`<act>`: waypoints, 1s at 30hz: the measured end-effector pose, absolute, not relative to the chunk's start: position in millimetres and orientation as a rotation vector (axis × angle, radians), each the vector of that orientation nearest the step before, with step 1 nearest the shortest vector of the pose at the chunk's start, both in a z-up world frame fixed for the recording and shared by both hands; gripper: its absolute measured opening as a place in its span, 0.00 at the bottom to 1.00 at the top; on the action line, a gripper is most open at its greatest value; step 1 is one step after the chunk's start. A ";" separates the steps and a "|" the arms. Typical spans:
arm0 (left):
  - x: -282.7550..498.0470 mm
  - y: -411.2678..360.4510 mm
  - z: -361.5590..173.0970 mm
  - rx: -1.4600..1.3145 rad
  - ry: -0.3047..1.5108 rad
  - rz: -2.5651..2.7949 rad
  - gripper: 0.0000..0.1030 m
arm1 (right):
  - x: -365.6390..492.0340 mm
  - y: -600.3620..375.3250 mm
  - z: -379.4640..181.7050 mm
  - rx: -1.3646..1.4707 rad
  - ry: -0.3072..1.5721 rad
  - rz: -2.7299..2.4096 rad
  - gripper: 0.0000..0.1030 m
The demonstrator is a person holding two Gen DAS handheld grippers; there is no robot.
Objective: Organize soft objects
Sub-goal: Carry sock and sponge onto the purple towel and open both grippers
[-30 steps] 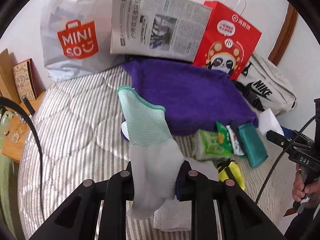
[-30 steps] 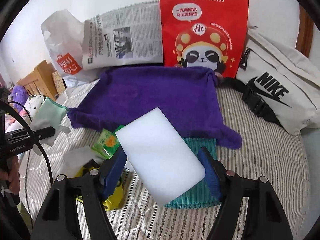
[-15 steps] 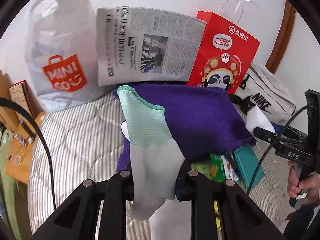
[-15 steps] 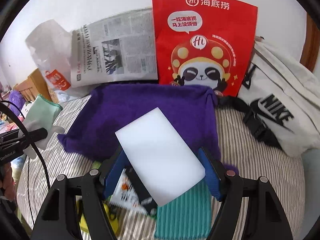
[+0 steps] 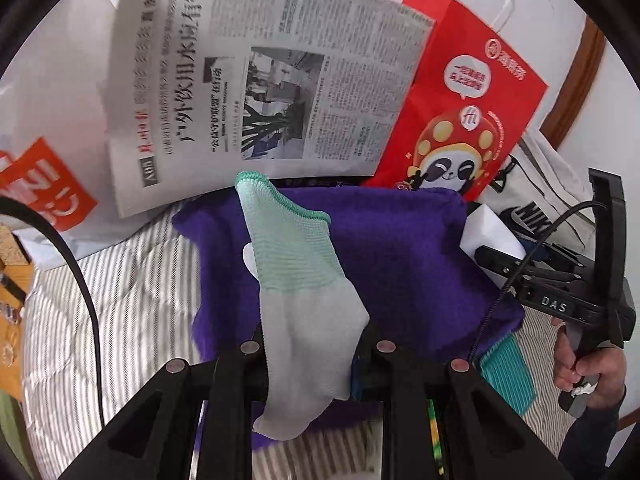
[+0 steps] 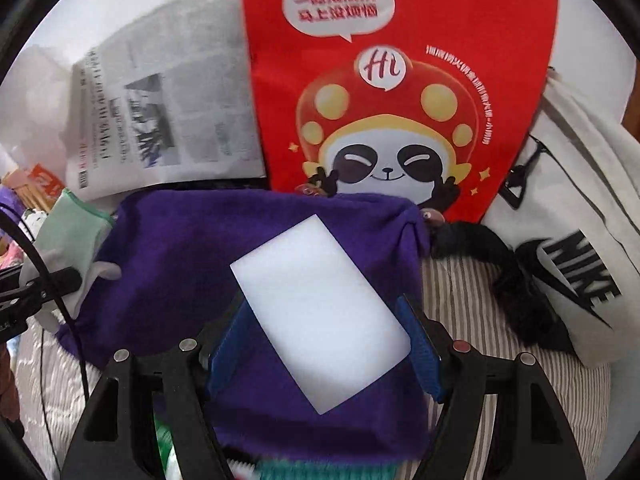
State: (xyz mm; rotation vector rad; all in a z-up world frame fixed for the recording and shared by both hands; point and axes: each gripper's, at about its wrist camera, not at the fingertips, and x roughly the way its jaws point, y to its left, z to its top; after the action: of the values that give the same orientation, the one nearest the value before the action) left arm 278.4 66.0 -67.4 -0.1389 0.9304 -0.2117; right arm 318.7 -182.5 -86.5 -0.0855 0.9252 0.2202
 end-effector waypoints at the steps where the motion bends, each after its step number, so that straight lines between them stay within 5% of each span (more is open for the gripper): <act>1: 285.8 65.9 -72.2 -0.152 0.937 -0.209 0.21 | 325.2 -182.3 -89.7 -0.086 0.928 0.215 0.70; 25: 352.3 39.2 -132.0 -0.169 1.090 -0.193 0.23 | 402.9 -174.0 -151.8 -0.093 1.141 0.177 0.73; 28: 353.3 32.9 -134.7 -0.155 1.091 -0.189 0.26 | 406.1 -166.5 -154.5 -0.094 1.141 0.193 0.76; 30: 353.2 29.5 -138.5 -0.147 1.107 -0.187 0.37 | 404.2 -168.4 -153.6 -0.086 1.139 0.205 0.77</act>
State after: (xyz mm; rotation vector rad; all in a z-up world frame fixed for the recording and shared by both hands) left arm 353.2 29.5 -138.5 -0.1468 1.1072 -0.1872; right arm 404.2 -168.4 -153.6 -0.0858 1.1391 0.2049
